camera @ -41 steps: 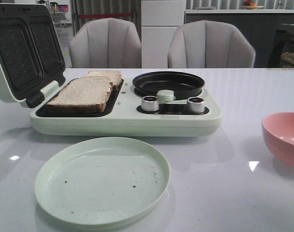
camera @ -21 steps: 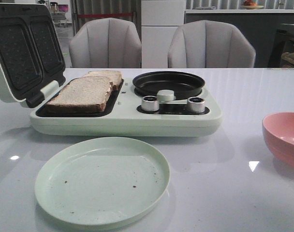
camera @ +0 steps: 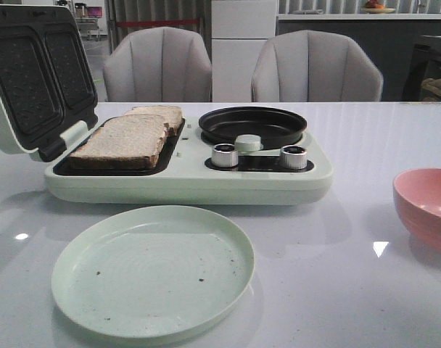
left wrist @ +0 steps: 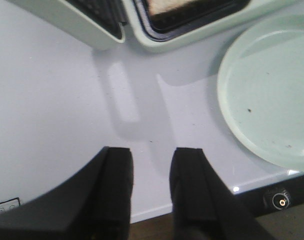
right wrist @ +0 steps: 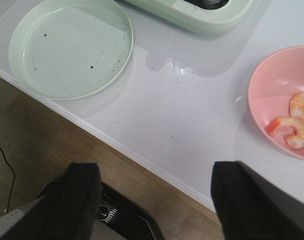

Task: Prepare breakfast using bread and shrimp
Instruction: 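Open the right gripper and withdraw it from the sandwich maker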

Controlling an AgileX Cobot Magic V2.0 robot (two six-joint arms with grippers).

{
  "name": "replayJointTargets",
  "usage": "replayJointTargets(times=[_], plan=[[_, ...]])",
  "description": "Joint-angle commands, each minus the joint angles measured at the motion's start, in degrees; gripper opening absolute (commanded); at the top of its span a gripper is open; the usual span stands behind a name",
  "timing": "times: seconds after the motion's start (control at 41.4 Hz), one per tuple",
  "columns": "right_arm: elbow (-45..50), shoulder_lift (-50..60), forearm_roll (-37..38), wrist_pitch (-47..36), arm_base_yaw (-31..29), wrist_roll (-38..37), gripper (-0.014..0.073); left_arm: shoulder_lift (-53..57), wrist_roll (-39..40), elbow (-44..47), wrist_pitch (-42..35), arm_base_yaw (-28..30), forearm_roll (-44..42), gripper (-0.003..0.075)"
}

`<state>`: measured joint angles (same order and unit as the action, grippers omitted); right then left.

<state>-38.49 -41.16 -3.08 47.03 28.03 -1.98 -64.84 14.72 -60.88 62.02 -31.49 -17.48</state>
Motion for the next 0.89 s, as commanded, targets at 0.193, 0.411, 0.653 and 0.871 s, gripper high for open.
replayJointTargets(times=[0.193,0.411,0.653,0.871], plan=[[-1.61,0.32,0.39,-3.13,0.02,-0.02,0.0568,0.86,-14.72,-2.12,-9.54,23.82,14.26,0.0102],[-1.61,0.32,0.39,-3.13,0.02,-0.02,0.0568,-3.86,-28.41,-3.15,-14.08,39.86,31.63,0.0102],[-1.61,0.32,0.39,-3.13,0.02,-0.02,0.0568,-15.74,-37.56,-10.65,-14.8,47.61,47.16,0.0102],[-1.61,0.32,0.39,-3.13,0.02,-0.02,0.0568,-27.03,-37.56,-21.43,-14.92,47.75,50.54,0.0102]])
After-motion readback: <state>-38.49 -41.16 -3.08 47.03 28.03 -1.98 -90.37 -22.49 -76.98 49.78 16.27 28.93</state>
